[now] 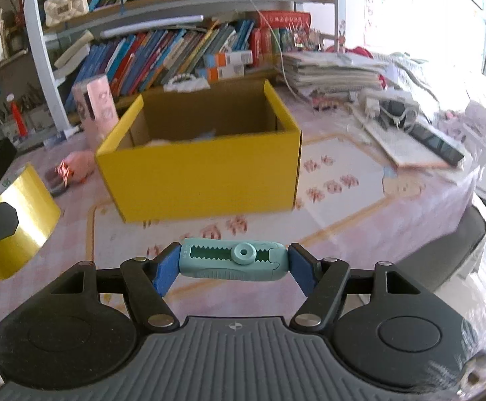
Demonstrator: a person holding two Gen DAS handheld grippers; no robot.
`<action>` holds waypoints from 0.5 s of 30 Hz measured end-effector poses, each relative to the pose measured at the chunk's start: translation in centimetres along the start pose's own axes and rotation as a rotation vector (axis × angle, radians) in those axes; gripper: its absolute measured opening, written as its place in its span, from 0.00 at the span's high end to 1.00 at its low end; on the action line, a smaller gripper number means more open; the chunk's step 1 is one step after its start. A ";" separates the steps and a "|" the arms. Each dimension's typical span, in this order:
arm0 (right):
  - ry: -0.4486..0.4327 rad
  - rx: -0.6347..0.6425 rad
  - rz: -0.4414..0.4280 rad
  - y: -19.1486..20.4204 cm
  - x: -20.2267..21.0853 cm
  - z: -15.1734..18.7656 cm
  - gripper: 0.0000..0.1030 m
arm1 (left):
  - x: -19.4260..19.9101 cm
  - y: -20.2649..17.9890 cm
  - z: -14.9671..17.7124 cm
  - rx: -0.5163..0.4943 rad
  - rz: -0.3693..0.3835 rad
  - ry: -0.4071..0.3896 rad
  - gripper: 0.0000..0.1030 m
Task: Organize objects
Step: 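Carry the tape roll and mint-green toy toward the yellow box with both grippers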
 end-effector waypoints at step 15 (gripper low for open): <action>-0.157 0.049 -0.026 -4.8 -5.2 -8.9 0.36 | -8.3 -2.2 -4.3 -0.021 -0.039 -0.050 0.13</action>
Point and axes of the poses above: each gripper's, at about its wrist camera, not at the fingertips, and x roughly against the way its jaws point, y to its left, z to its underside, the point moved 3 cm from there along -x, roughly the way its jaws point, and after that the axes turned 13 degrees about x, right-handed, at the moved point
